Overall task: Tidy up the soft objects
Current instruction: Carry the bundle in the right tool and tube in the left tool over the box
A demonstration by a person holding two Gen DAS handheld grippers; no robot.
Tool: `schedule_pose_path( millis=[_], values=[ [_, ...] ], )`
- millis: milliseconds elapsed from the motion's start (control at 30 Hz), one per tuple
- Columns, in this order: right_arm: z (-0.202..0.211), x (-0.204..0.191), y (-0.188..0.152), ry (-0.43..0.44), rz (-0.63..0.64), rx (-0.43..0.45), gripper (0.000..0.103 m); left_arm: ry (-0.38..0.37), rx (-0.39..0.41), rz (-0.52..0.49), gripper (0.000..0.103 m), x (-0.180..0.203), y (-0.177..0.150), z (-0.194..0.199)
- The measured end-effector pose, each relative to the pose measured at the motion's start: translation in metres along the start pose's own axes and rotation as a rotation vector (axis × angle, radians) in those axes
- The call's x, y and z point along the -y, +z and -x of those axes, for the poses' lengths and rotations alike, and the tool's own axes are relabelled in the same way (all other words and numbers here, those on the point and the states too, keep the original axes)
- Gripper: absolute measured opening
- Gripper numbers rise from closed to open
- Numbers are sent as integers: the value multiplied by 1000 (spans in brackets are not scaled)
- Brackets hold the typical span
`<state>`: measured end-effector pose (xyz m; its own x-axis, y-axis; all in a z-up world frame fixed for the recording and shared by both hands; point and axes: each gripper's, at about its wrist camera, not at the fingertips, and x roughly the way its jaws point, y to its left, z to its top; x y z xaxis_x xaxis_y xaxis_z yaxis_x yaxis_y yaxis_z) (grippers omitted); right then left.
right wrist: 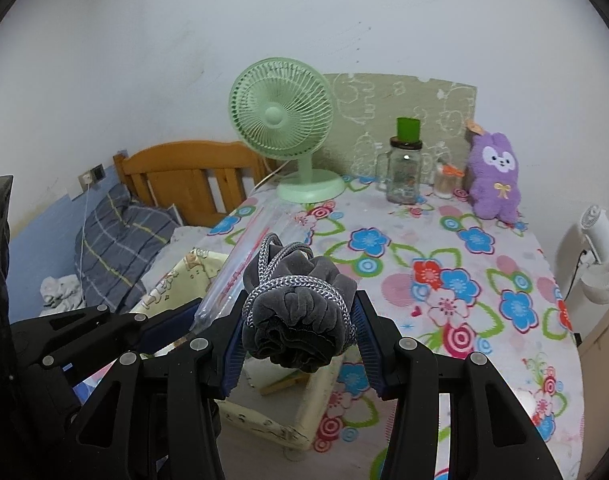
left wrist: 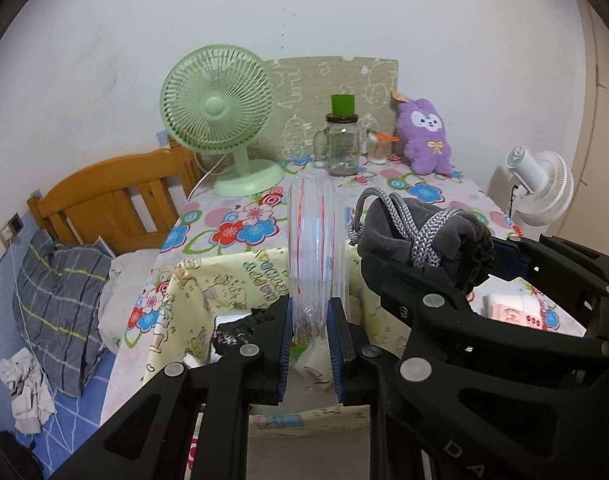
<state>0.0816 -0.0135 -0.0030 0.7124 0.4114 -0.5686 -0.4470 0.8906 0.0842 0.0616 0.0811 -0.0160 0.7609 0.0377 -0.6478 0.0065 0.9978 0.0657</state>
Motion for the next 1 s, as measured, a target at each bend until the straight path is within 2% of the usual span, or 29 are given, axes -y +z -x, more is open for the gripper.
schedule_pose_path(
  millis=[333,833,900,1000],
  values=[
    [-37,-14,-8,35,9,-72,53,13,-86,58,16,-23,-17,-26],
    [-65,-24,-19,44,22,-147,53,-9,-164,121,19,-40,-34,-54],
    [-68,-26,-21,50,22,-158,53,-8,-165,128,21,-42,-34,-54],
    [-72,-27,-22,59,22,-170,53,2,-165,131,34,-43,-34,-55]
  ],
)
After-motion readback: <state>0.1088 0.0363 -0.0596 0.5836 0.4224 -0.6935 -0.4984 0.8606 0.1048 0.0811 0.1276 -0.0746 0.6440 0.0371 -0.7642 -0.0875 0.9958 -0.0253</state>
